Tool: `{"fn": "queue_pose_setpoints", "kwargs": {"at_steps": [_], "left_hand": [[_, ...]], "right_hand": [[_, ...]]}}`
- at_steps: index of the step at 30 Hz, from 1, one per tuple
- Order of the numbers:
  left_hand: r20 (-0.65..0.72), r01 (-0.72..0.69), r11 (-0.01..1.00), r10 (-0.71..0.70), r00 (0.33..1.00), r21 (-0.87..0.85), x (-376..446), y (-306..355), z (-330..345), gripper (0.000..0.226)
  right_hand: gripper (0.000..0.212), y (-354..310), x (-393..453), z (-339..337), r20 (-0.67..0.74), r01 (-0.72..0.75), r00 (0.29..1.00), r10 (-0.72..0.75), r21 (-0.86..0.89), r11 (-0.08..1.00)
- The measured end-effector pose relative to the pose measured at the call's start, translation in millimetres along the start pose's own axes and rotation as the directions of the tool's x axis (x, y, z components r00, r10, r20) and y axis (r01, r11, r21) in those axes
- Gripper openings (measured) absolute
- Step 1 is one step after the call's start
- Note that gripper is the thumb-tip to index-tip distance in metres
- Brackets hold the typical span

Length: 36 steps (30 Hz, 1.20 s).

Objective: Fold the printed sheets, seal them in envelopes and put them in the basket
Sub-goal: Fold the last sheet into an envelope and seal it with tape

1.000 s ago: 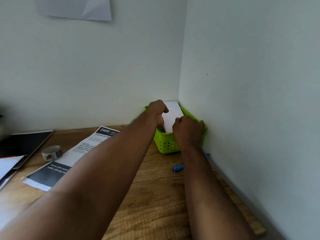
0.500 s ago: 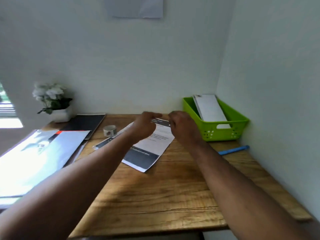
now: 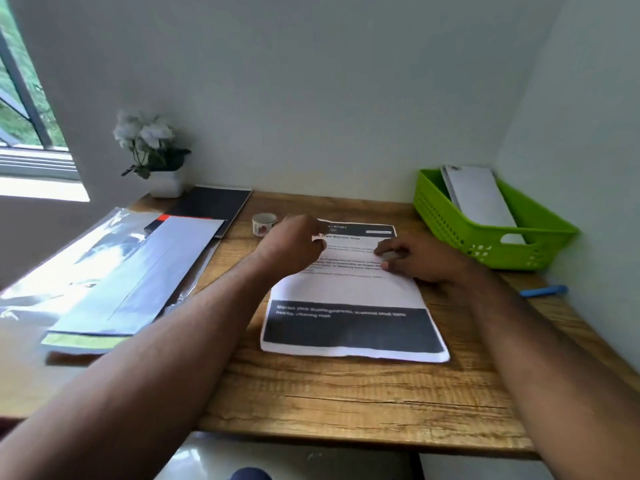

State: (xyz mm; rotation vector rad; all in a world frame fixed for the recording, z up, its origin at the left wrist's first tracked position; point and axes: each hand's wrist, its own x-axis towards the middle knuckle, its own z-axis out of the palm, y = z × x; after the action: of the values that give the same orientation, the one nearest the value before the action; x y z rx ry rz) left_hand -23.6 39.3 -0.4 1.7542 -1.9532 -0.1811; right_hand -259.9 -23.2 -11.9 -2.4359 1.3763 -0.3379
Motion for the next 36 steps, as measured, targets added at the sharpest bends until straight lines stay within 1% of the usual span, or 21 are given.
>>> {"fn": "queue_pose_setpoints", "kwargs": {"at_steps": [3, 5, 8, 10, 13, 16, 18, 20, 21, 22, 24, 25, 26, 27, 28, 29, 30, 31, 32, 34, 36], "left_hand": [[0.084, -0.009, 0.999, 0.006, 0.996, 0.034, 5, -14, 7, 0.034], [0.124, 0.004, 1.000, -0.007, 0.992, 0.024, 9, -17, 10, 0.049], [0.211, 0.001, 0.999, -0.008, 0.977, 0.035, 12, -20, 16, 0.063], [0.231, -0.026, 0.998, 0.012, 0.973, 0.057, 14, -23, 19, 0.064], [0.162, -0.010, 0.996, -0.003, 0.987, 0.084, 15, -23, 19, 0.065], [0.060, -0.018, 1.000, 0.017, 0.998, 0.021, 14, -18, 17, 0.068], [-0.081, -0.035, 0.999, 0.035, 0.996, -0.001, 12, -15, 15, 0.061], [-0.246, -0.067, 0.997, 0.059, 0.967, -0.025, 10, -10, 12, 0.043], [-0.326, -0.094, 0.995, 0.077, 0.942, -0.038, 9, -8, 11, 0.033], [-0.391, -0.125, 0.991, 0.099, 0.915, -0.042, 7, -6, 10, 0.025], [-0.480, -0.179, 0.984, 0.151, 0.864, -0.012, 5, -3, 10, 0.018], [-0.508, -0.193, 0.981, 0.172, 0.844, 0.012, 5, -3, 10, 0.017], [-0.515, -0.194, 0.980, 0.186, 0.837, 0.039, 5, -2, 9, 0.017], [-0.475, -0.178, 0.982, 0.188, 0.860, 0.065, 5, -2, 9, 0.018], [-0.377, -0.149, 0.984, 0.175, 0.909, 0.096, 4, -2, 10, 0.019], [-0.234, -0.110, 0.984, 0.140, 0.962, 0.140, 4, -2, 12, 0.019], [-0.085, -0.077, 0.977, 0.095, 0.992, 0.199, 3, -2, 14, 0.018], [0.039, -0.053, 0.969, 0.044, 0.998, 0.242, 2, -1, 17, 0.020], [0.115, -0.031, 0.963, 0.000, 0.993, 0.268, 1, 1, 20, 0.030], [0.144, -0.035, 0.970, 0.000, 0.990, 0.241, 2, 5, 25, 0.041], [0.140, -0.099, 0.983, 0.076, 0.987, 0.158, 4, 9, 29, 0.033]], "right_hand": [[0.008, -5, -4, -2, -0.096, 0.027, 0.995, -0.015, 0.129, 0.991], [0.003, -9, -4, -3, -0.151, 0.049, 0.988, -0.030, 0.125, 0.991], [0.013, -9, -1, -2, -0.151, 0.056, 0.988, -0.043, 0.085, 0.995], [0.035, -6, 4, 0, -0.114, 0.039, 0.993, -0.033, 0.045, 0.998], [0.066, 0, 11, 5, -0.056, 0.035, 0.998, -0.035, -0.005, 0.999], [0.074, 1, 11, 4, -0.038, 0.036, 0.999, -0.035, 0.018, 0.999], [0.083, 3, 13, 4, -0.090, 0.084, 0.992, -0.087, -0.037, 0.996], [0.088, 2, 11, 4, -0.189, 0.088, 0.974, -0.127, -0.204, 0.975], [0.083, -2, 10, 4, -0.267, 0.079, 0.952, -0.149, -0.256, 0.963], [0.071, -7, 8, 3, -0.373, 0.069, 0.910, -0.180, -0.293, 0.954], [0.034, -19, 5, 1, -0.574, 0.038, 0.774, -0.269, -0.381, 0.924], [0.020, -21, 4, -1, -0.608, 0.012, 0.742, -0.281, -0.408, 0.913], [0.013, -22, 4, -2, -0.600, -0.001, 0.753, -0.269, -0.411, 0.912], [0.013, -20, 5, -1, -0.561, -0.002, 0.791, -0.243, -0.400, 0.916], [0.015, -18, 5, 0, -0.493, 0.007, 0.845, -0.207, -0.376, 0.927], [0.020, -15, 5, 1, -0.398, 0.016, 0.903, -0.162, -0.344, 0.939], [0.027, -15, 5, 2, -0.272, 0.018, 0.956, -0.107, -0.310, 0.951], [0.034, -15, 4, 3, -0.146, 0.002, 0.988, -0.042, -0.268, 0.963], [0.042, -15, 3, 4, -0.047, -0.031, 0.999, 0.021, -0.216, 0.976], [0.054, -17, 2, 5, 0.026, -0.078, 0.996, 0.083, -0.155, 0.985], [0.054, -22, 3, 6, -0.051, -0.063, 0.997, 0.056, -0.164, 0.984]]}}
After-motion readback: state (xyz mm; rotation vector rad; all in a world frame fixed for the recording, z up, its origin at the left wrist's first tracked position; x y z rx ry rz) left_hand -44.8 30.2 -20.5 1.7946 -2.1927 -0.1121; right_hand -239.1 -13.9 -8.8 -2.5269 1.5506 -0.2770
